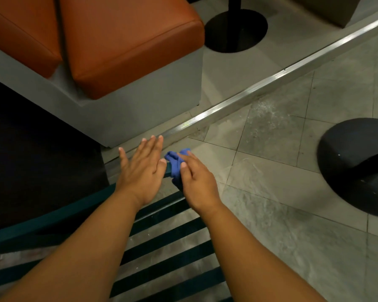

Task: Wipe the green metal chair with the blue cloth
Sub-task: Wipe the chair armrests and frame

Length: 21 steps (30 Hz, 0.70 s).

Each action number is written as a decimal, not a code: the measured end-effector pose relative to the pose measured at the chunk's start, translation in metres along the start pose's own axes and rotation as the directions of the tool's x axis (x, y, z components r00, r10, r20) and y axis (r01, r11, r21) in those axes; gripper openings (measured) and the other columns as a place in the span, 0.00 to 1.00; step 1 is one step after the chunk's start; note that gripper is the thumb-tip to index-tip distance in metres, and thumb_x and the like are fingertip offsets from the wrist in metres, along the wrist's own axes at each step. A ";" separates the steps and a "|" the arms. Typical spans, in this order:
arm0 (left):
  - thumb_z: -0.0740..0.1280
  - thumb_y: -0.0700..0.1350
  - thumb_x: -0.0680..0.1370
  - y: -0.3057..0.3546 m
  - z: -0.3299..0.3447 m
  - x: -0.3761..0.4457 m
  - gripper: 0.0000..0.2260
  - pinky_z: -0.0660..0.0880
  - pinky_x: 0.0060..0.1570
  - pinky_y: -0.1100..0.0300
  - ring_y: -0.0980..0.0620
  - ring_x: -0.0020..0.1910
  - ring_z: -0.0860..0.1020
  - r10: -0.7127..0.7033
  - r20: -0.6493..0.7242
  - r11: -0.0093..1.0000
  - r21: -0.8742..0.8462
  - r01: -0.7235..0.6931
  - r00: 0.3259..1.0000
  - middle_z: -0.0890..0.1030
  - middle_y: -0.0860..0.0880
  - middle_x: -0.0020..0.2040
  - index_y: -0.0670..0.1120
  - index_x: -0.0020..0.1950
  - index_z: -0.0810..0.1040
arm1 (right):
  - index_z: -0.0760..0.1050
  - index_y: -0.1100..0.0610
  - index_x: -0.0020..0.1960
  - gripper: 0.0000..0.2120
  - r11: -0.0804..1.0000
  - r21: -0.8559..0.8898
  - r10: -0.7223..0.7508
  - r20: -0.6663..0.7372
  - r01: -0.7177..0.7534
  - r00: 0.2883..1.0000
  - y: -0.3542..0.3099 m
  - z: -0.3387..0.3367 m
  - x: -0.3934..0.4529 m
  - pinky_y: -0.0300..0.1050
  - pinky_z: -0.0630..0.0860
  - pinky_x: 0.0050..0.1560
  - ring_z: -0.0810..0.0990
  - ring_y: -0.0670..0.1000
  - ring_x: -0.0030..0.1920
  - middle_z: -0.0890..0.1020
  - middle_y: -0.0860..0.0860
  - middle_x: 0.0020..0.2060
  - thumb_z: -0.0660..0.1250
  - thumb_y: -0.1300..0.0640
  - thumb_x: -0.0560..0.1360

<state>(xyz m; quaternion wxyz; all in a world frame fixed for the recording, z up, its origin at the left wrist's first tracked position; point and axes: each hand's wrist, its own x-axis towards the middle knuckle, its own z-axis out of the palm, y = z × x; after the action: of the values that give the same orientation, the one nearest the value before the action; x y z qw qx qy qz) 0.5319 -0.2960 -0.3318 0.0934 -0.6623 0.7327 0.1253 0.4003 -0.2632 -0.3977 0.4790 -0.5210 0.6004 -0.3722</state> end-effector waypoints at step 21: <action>0.32 0.56 0.74 -0.001 0.006 -0.003 0.28 0.36 0.72 0.42 0.55 0.76 0.38 0.027 -0.073 0.997 0.074 -0.021 0.997 0.38 0.54 0.78 0.55 0.75 0.32 | 0.76 0.48 0.52 0.20 0.903 0.391 0.191 0.009 -0.179 0.982 0.019 0.017 0.016 0.49 0.73 0.60 0.74 0.49 0.56 0.77 0.49 0.53 0.50 0.41 0.75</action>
<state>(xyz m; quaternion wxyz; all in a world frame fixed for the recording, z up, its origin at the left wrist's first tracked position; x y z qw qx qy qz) 0.5334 -0.2916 -0.3362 0.0891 -0.6539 0.7476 0.0750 0.4118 -0.2748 -0.4234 0.5972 -0.3505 0.5680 -0.4448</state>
